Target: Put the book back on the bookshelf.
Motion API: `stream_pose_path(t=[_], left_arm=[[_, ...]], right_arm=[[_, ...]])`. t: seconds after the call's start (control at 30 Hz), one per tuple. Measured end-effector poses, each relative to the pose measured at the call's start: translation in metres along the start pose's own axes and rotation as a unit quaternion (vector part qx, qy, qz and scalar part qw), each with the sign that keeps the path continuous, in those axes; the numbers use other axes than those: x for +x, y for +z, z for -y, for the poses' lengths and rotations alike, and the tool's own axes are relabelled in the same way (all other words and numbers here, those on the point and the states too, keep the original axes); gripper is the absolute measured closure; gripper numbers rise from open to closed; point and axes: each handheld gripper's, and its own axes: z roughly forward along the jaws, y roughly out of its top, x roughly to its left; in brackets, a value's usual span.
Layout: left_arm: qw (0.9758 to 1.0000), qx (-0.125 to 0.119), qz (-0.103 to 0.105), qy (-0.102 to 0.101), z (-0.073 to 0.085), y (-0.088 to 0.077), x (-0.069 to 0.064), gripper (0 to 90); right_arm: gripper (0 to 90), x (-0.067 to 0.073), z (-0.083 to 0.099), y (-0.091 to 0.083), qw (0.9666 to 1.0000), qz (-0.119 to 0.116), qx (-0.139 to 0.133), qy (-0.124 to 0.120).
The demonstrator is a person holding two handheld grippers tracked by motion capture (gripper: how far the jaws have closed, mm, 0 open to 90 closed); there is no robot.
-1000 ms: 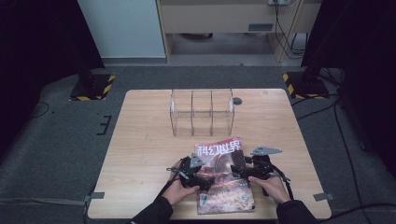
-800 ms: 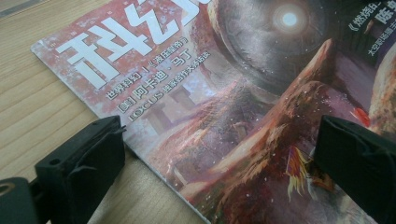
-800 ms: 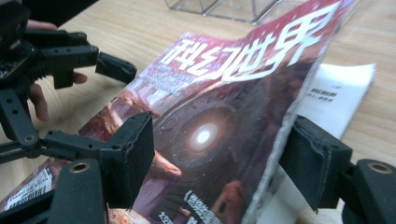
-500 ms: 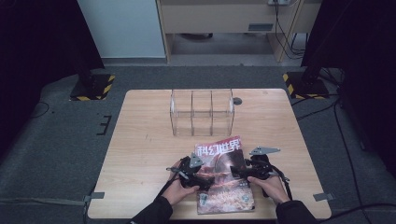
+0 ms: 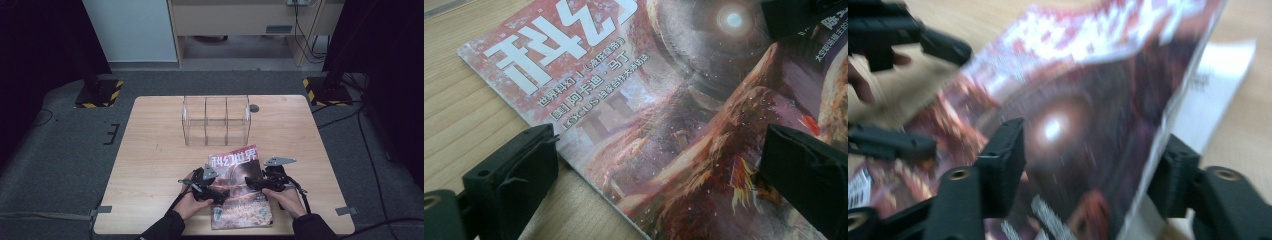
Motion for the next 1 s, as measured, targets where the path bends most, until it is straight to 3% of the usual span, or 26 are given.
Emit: stream_pose_path(t=[0.2, 0.27, 0.3, 0.47, 0.57, 0.63, 0.7, 0.83, 0.93, 1.0], left_arm=[[1.0000, -0.001, 0.003, -0.002, 0.000, 0.000, 0.001, 1.7], [1.0000, -0.001, 0.002, -0.001, 0.000, 0.000, 0.001, 1.8], [1.0000, -0.001, 0.001, -0.001, 0.000, 0.000, 0.000, 1.8], [1.0000, -0.001, 0.002, 0.000, 0.000, 0.000, 0.001, 1.8], [1.0000, -0.001, 0.003, 0.000, 0.000, -0.001, 0.001, 1.8], [1.0000, -0.001, 0.003, 0.000, 0.000, -0.001, 0.001, 1.9], [1.0000, 0.000, 0.003, 0.002, 0.000, -0.001, 0.001, 1.9], [1.0000, 0.000, 0.003, 0.001, 0.000, -0.001, 0.001, 2.0], [1.0000, 0.000, 0.003, 0.003, 0.001, -0.001, 0.001, 1.9], [1.0000, 0.000, 0.004, 0.003, 0.001, -0.001, 0.001, 2.0]], right_arm=[[52.6, -0.002, 0.000, -0.007, 0.9996, -0.012, 0.016, 0.022], [54.7, -0.001, 0.000, -0.007, 0.9997, -0.013, 0.005, 0.018], [51.9, 0.000, -0.001, -0.007, 0.9996, -0.021, -0.014, 0.015], [43.0, 0.004, -0.001, -0.005, 0.9992, -0.020, -0.035, -0.002], [54.4, 0.004, -0.003, -0.010, 0.9990, -0.021, -0.039, 0.008], [57.0, 0.003, -0.004, -0.013, 0.9986, -0.026, -0.044, 0.014], [58.0, 0.001, -0.006, -0.023, 0.9962, -0.052, -0.060, 0.034], [55.9, 0.002, -0.005, -0.025, 0.9975, -0.045, -0.043, 0.033], [52.7, -0.001, 0.001, -0.021, 0.9991, -0.027, -0.006, 0.031], [51.9, -0.001, 0.004, -0.020, 0.9991, -0.028, 0.012, 0.031]])
